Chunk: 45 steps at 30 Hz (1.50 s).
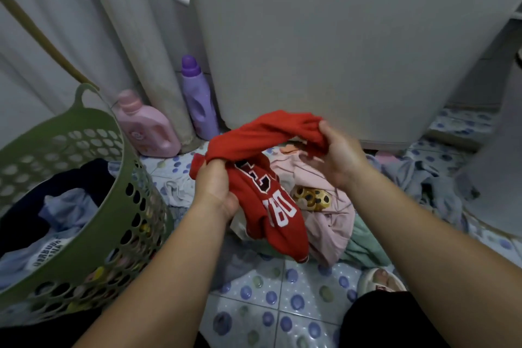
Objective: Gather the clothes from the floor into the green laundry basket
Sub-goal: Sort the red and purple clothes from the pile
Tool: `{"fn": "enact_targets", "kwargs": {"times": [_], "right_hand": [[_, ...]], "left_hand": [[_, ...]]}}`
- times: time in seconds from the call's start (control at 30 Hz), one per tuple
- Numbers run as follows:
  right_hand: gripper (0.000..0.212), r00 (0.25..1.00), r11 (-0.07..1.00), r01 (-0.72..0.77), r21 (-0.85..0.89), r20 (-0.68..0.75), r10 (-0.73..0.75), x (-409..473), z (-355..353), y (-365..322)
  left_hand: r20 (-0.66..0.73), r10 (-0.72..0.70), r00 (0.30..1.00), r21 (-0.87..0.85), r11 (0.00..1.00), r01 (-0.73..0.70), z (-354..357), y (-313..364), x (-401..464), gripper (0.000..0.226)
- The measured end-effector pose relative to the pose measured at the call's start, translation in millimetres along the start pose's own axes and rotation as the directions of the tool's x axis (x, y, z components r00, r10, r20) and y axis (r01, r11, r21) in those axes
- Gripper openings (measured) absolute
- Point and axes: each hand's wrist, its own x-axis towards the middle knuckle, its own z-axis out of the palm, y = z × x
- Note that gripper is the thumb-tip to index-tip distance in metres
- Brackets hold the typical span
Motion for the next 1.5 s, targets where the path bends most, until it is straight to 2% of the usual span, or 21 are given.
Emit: {"fn": "enact_targets", "kwargs": {"times": [0.13,0.27,0.33,0.43,0.57,0.73,0.8,0.9,1.0,1.07,1.13,1.17,1.2,1.27,1.3,1.33,1.37,1.4,1.43,1.47,1.5], "right_hand": [[0.025,0.989,0.946,-0.149,-0.286,-0.026,0.148,13,-9,49],[0.009,0.987,0.850,-0.155,-0.504,-0.044,0.154,25,-9,87],[0.028,0.985,0.736,-0.166,-0.656,-0.076,0.155,35,-6,105],[0.049,0.989,0.521,-0.122,-0.845,-0.057,0.139,39,4,121],[0.068,0.992,0.207,0.040,-0.978,0.063,0.107,47,17,142],[0.082,0.959,-0.230,0.268,-0.936,0.237,0.154,56,20,169],[0.092,0.939,-0.347,0.341,-0.874,0.297,0.175,61,21,178],[0.098,0.930,-0.526,0.364,-0.768,0.335,0.154,69,32,187],[0.078,0.918,-0.702,0.350,-0.620,0.375,0.127,84,45,194],[0.051,0.910,-0.730,0.365,-0.577,0.386,0.150,91,50,194],[0.035,0.929,-0.668,0.348,-0.658,0.337,0.152,94,53,187],[0.031,0.949,-0.579,0.307,-0.755,0.287,0.130,95,53,180],[0.028,0.969,-0.433,0.247,-0.867,0.224,0.104,96,53,173],[0.022,0.992,0.011,0.095,-0.995,0.095,0.078,97,51,151],[0.018,0.993,0.280,0.007,-0.960,0.040,0.111,96,48,139],[0.013,0.984,0.543,-0.087,-0.835,0.013,0.177,92,48,127],[0.013,0.971,0.731,-0.165,-0.662,0.022,0.239,86,48,115],[0.017,0.962,0.852,-0.195,-0.486,0.075,0.263,78,50,104],[0.021,0.960,0.922,-0.181,-0.343,0.142,0.242,68,54,92],[0.022,0.955,0.959,-0.149,-0.242,0.216,0.203,58,61,83],[0.018,0.943,0.975,-0.104,-0.198,0.291,0.160,46,69,74]], "left_hand": [[-0.033,0.085,0.996,-0.016,0.996,-0.086,-4,36,0,0.041],[-0.048,0.202,0.978,-0.040,0.978,-0.204,-17,70,5,0.047],[-0.076,0.274,0.959,-0.017,0.961,-0.276,-27,80,11,0.043],[-0.113,0.342,0.933,0.061,0.940,-0.337,-38,77,15,0.017],[-0.130,0.318,0.939,0.209,0.935,-0.288,-60,53,26,0.028],[-0.197,0.122,0.973,0.267,0.961,-0.066,-90,30,37,0.029],[-0.211,0.071,0.975,0.272,0.962,-0.011,-96,26,40,0.029],[-0.194,0.036,0.980,0.282,0.959,0.020,-101,22,43,0.022],[-0.196,0.000,0.981,0.309,0.949,0.061,-105,17,46,0.018],[-0.196,-0.030,0.980,0.313,0.945,0.092,-107,15,48,0.019],[-0.197,-0.047,0.979,0.321,0.941,0.109,-107,17,48,0.022],[-0.206,-0.043,0.978,0.322,0.940,0.109,-107,18,49,0.024],[-0.213,-0.036,0.976,0.316,0.943,0.104,-107,20,49,0.026],[-0.213,-0.017,0.977,0.312,0.946,0.084,-101,24,46,0.030],[-0.215,-0.006,0.977,0.320,0.944,0.076,-97,25,43,0.031],[-0.205,0.010,0.979,0.328,0.943,0.059,-93,25,41,0.029],[-0.187,0.022,0.982,0.326,0.944,0.041,-88,25,37,0.024],[-0.166,0.040,0.985,0.323,0.946,0.016,-81,25,30,0.021],[-0.141,0.064,0.988,0.331,0.943,-0.014,-75,26,24,0.019],[-0.116,0.086,0.990,0.366,0.930,-0.038,-71,23,22,0.024],[-0.083,0.108,0.991,0.408,0.911,-0.065,-70,20,24,0.041]]}}
